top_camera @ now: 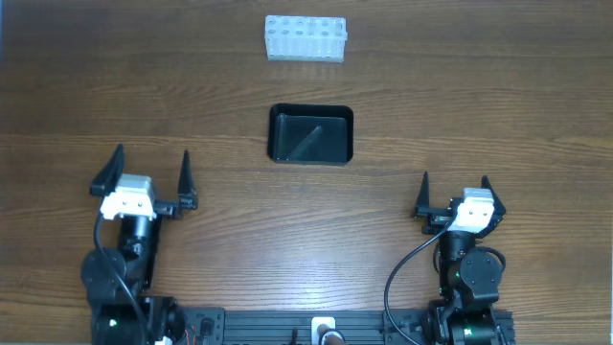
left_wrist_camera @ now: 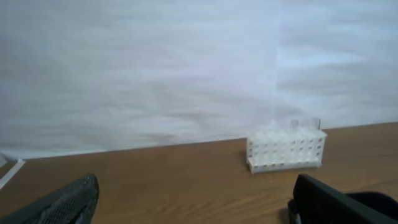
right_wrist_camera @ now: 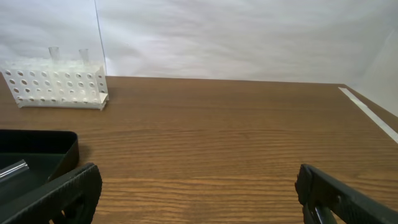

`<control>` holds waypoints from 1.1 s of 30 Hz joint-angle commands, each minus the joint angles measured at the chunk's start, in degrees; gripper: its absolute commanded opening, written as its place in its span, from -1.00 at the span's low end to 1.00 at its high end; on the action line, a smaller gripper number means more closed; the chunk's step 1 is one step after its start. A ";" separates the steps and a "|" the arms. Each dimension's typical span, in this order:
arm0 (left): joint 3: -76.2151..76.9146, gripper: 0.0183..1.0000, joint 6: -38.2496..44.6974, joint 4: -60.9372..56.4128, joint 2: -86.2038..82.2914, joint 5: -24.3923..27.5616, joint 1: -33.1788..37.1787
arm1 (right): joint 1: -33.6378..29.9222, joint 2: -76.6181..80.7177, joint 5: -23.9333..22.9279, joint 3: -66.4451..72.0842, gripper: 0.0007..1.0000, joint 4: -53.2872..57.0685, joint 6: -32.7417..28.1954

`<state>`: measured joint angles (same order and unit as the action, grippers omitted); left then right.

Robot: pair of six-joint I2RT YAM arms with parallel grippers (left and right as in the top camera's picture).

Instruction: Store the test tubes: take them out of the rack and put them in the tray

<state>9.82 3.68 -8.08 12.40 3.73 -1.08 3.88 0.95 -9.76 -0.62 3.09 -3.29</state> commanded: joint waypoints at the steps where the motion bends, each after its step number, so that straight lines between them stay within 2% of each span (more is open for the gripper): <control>1: -4.33 1.00 0.61 2.08 -4.94 0.76 0.35 | -0.26 -0.02 0.26 0.33 0.98 0.15 -0.17; 6: -9.57 1.00 0.59 3.54 -9.68 0.81 0.35 | -0.26 -0.02 0.28 0.33 0.98 0.15 -0.17; 11: -9.49 1.00 0.59 12.46 -12.24 0.90 0.35 | -0.26 -0.02 0.26 0.33 0.99 0.15 -0.17; 33: -9.49 1.00 0.39 12.20 -12.24 0.74 0.35 | -0.26 -0.02 0.26 0.33 0.98 0.15 -0.17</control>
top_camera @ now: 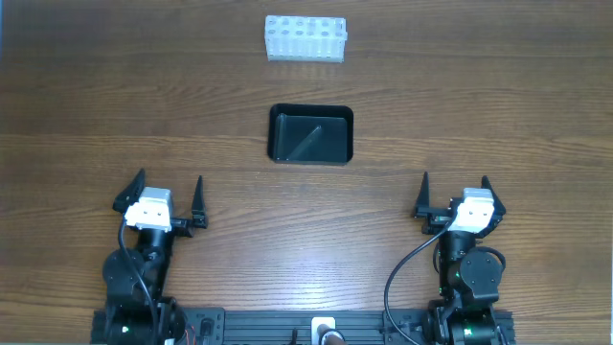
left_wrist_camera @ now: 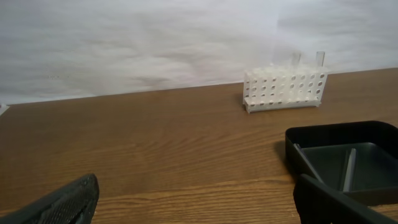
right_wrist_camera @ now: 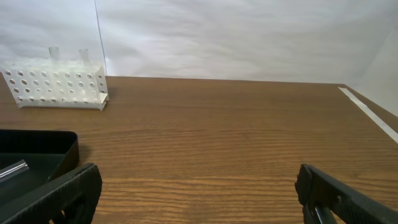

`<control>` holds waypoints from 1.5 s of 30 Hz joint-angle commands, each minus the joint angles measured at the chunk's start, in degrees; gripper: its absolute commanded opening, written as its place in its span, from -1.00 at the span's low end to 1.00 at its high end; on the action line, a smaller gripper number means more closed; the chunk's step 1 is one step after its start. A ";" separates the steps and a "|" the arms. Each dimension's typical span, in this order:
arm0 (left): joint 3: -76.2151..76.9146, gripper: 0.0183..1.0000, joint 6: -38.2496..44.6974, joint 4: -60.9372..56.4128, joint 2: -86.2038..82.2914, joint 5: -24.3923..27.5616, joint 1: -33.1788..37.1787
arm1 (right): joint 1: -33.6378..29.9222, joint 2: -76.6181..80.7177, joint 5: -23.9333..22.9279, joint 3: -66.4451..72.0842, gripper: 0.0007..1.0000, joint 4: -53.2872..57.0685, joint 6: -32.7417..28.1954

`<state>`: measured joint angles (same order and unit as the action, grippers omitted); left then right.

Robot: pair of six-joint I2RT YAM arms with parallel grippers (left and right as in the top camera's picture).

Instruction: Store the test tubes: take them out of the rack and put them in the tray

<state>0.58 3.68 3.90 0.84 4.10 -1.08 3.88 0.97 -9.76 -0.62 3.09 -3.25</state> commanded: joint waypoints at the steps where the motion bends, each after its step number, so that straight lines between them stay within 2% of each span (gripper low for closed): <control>1: -0.24 1.00 0.39 0.22 -0.68 0.37 0.35 | -0.26 -0.04 0.26 0.33 0.98 0.15 -0.22; 18: -0.24 1.00 0.39 0.22 -0.68 0.37 0.35 | -0.26 -0.04 0.22 0.33 0.98 -0.37 -0.24; 26: -0.24 1.00 0.39 0.22 -0.68 0.37 0.35 | -0.28 -0.04 -4.87 0.33 0.98 -1.62 0.24; 29: -0.24 1.00 0.39 0.22 -0.68 0.37 0.35 | -0.33 0.13 -8.07 0.33 0.99 -3.17 4.17; 31: -0.24 1.00 0.39 0.22 -0.68 0.37 0.35 | -0.55 1.09 -8.33 0.31 0.98 -6.01 4.94; 33: -0.24 1.00 0.39 0.22 -0.68 0.37 0.35 | -0.59 3.17 -7.37 0.17 0.99 -10.45 5.40; 39: -0.24 1.00 0.39 0.22 -0.68 0.37 0.35 | -0.59 17.20 -0.17 -5.31 0.99 -21.97 5.38; 45: -0.24 1.00 0.39 0.22 -0.68 0.37 0.35 | -0.50 37.64 4.63 -17.27 0.98 -25.44 5.38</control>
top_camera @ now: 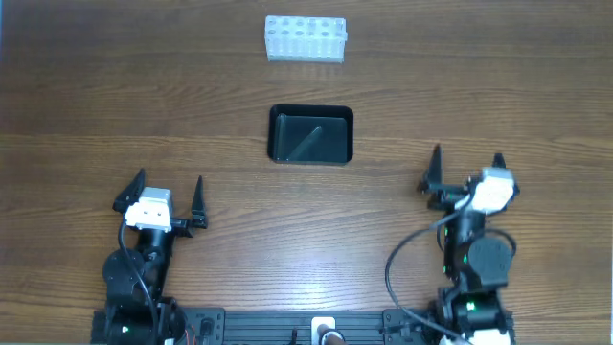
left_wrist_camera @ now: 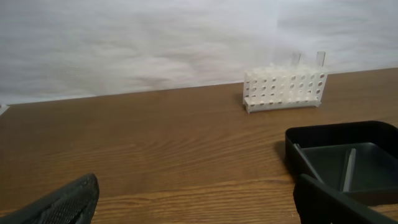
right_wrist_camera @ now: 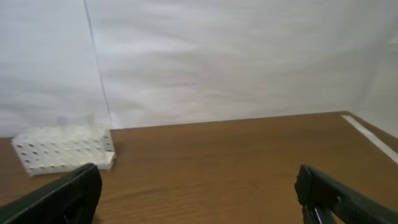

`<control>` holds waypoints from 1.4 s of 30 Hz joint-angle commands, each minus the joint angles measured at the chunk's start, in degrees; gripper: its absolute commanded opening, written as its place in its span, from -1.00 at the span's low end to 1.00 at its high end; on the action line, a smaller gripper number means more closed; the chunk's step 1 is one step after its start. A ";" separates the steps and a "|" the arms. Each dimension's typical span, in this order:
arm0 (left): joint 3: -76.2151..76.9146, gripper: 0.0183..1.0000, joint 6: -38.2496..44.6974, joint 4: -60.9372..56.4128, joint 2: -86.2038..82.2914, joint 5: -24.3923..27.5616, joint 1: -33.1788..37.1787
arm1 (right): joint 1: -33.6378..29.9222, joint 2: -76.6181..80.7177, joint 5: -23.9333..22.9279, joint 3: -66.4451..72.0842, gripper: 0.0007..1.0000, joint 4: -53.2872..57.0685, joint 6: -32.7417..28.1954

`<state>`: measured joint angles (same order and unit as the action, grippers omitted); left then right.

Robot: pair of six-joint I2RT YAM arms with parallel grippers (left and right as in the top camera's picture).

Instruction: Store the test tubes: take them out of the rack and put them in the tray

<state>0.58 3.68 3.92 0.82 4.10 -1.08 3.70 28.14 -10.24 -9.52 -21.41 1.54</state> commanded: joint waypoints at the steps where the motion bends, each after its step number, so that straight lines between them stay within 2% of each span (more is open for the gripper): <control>1: -0.24 1.00 0.39 0.20 -0.66 0.37 0.35 | -0.17 14.32 6.47 -11.02 0.99 -0.83 0.59; 4: -0.24 1.00 0.39 0.20 -0.66 0.37 0.35 | 1.09 25.46 10.23 -19.08 0.98 -0.11 0.59; 7: -0.24 1.00 0.42 0.20 -0.66 0.37 0.35 | 4.22 36.30 11.98 -27.93 0.98 2.45 0.59; 16: -0.24 1.00 0.39 0.20 -0.66 0.37 0.35 | 15.89 63.93 12.31 -56.65 0.97 18.01 2.01; 21: -0.24 1.00 0.39 0.20 -0.66 0.37 0.35 | 19.10 75.63 11.76 -70.93 0.91 26.34 5.33; 28: -0.24 1.00 0.39 0.20 -0.66 0.37 0.35 | 21.70 88.50 7.21 -87.30 0.92 34.67 7.45; 32: -0.24 1.00 0.39 0.20 -0.66 0.37 0.35 | 22.25 93.70 2.69 -93.64 0.94 37.55 9.62; 42: -0.24 1.00 0.39 0.20 -0.66 0.37 0.35 | 22.25 101.33 0.72 -99.73 0.95 35.52 11.78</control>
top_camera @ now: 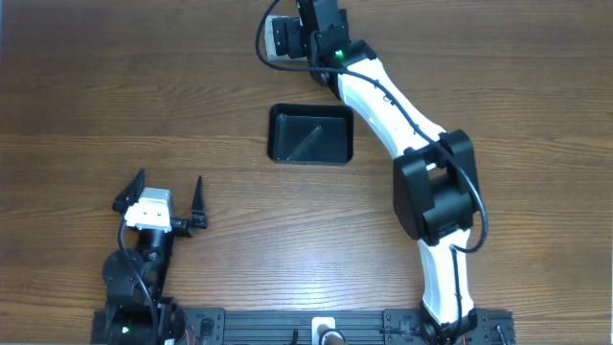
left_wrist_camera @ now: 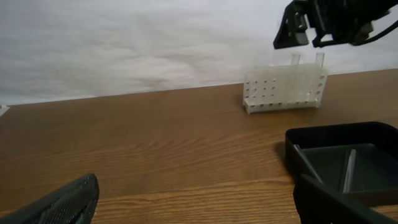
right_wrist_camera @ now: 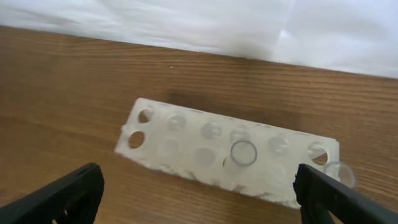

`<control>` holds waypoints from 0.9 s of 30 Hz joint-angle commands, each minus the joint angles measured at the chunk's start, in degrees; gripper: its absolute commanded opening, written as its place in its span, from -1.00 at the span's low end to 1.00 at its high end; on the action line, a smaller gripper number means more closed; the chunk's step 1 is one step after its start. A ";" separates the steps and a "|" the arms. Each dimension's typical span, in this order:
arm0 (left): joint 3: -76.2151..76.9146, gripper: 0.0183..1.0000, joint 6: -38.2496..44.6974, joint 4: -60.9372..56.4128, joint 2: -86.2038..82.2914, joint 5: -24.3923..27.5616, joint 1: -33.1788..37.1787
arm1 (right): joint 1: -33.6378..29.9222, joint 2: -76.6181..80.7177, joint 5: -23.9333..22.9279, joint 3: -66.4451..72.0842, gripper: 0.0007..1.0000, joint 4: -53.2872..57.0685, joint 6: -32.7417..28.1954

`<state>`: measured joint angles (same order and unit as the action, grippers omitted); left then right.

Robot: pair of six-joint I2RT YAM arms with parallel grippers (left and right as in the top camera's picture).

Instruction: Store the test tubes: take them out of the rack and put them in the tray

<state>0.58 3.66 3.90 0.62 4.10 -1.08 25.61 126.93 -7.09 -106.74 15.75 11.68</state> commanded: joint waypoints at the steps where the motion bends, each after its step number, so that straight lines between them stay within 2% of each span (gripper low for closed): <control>1: -0.24 1.00 0.42 0.22 -0.46 0.37 0.35 | 0.37 2.91 -2.43 -2.56 0.93 -2.34 1.70; 13: -0.24 1.00 0.42 0.22 -0.46 0.37 0.35 | 0.35 5.86 -3.52 -2.62 0.84 -6.82 3.74; 16: -0.24 1.00 0.42 0.22 -0.46 0.37 0.35 | 0.37 6.16 -3.54 -2.62 0.77 -7.04 3.74; 21: -0.24 1.00 0.42 0.24 -0.46 0.37 0.35 | 0.35 6.25 -5.49 -2.62 0.53 -6.71 3.74; 27: -0.24 1.00 0.42 0.22 -0.46 0.37 0.35 | 0.37 6.27 -6.10 -2.62 0.45 -5.62 3.69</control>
<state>0.58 3.68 3.92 0.62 4.12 -1.08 25.61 132.40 -11.42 -107.83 9.85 15.05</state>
